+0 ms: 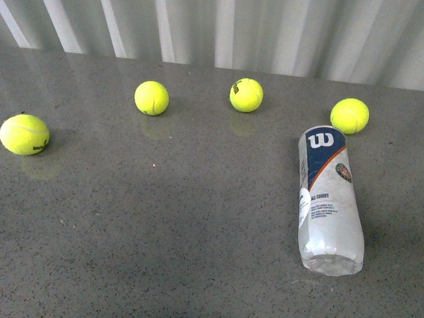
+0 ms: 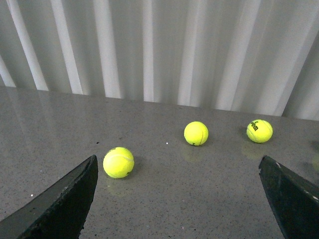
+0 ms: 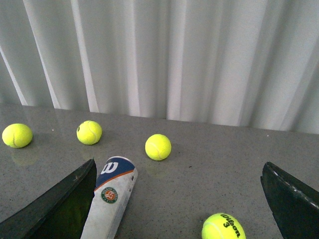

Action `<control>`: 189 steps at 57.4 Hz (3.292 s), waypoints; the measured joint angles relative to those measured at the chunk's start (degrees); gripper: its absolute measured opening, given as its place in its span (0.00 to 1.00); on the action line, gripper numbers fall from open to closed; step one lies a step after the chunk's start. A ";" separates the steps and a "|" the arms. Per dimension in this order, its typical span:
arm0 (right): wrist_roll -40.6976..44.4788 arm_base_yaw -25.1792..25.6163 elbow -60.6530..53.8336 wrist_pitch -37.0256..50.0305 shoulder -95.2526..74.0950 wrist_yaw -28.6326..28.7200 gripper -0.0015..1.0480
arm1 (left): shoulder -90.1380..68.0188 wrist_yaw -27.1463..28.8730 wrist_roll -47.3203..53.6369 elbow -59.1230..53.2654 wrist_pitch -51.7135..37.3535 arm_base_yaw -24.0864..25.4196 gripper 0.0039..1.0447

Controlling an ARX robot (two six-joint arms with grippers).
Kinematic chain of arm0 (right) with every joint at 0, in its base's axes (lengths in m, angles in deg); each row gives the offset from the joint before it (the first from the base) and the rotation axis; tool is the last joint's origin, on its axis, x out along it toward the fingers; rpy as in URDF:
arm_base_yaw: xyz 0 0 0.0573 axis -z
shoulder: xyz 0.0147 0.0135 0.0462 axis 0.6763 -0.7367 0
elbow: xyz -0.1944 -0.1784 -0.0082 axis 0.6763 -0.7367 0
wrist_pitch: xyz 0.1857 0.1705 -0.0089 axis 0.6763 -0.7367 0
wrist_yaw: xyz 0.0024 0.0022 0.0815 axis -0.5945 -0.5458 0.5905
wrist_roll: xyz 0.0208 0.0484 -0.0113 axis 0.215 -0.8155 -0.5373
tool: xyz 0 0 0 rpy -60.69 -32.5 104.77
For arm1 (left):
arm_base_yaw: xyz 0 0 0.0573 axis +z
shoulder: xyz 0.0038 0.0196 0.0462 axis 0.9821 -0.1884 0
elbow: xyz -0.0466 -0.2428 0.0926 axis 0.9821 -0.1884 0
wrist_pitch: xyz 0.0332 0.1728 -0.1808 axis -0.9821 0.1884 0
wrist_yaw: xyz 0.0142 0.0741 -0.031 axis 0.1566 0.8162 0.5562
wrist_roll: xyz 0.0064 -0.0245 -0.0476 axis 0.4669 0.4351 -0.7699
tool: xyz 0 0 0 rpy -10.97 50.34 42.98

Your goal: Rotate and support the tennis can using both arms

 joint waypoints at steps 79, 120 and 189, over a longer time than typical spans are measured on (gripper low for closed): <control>-12.11 7.30 27.82 15.06 -49.46 4.04 0.93 | 0.02 -0.02 0.00 0.00 0.00 0.00 0.94; -17.64 -11.13 65.00 -19.17 -110.05 1.05 0.93 | 0.02 0.00 0.00 0.00 0.00 0.00 0.94; -18.80 -12.07 64.59 -12.66 -118.27 -1.64 0.34 | 0.02 0.00 0.00 0.00 0.00 0.00 0.94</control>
